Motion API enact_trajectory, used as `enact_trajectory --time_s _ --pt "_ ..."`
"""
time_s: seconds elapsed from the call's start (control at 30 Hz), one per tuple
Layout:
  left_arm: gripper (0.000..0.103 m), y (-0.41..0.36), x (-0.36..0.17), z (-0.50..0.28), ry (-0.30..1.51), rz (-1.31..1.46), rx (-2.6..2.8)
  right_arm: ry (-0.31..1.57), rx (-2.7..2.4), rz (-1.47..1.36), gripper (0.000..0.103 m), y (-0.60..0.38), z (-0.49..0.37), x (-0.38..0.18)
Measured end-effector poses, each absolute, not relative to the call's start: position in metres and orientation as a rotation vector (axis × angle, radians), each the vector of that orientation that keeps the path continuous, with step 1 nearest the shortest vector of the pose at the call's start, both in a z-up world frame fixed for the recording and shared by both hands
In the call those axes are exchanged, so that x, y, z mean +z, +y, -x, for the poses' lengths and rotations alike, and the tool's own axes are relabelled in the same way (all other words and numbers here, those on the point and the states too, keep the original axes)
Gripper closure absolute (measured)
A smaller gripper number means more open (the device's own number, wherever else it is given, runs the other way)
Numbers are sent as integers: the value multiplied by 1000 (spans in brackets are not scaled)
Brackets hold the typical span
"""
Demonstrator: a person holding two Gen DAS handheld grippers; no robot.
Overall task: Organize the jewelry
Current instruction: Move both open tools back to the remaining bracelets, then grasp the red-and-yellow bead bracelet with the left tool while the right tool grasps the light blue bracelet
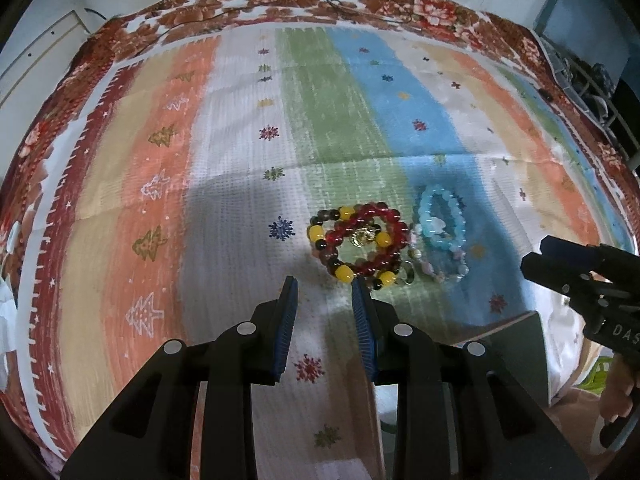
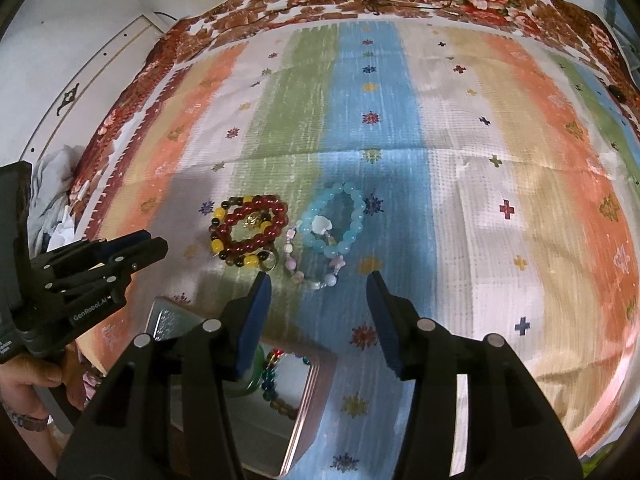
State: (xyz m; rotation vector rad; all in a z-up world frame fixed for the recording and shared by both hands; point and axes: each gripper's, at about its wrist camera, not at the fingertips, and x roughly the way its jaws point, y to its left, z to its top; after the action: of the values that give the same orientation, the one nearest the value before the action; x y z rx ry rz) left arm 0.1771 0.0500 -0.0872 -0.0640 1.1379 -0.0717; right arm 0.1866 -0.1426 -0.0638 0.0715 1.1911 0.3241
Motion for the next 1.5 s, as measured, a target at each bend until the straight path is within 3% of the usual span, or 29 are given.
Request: enact_trajectory --time_s 0.83,1.5 --pt "70 46 -120 -234 1202 13 -65 1291 274 -37 52 -142 -243 -110" --pt "73 20 -142 -254 1254 -57 -154 1347 252 -41 52 -139 -268 -138"
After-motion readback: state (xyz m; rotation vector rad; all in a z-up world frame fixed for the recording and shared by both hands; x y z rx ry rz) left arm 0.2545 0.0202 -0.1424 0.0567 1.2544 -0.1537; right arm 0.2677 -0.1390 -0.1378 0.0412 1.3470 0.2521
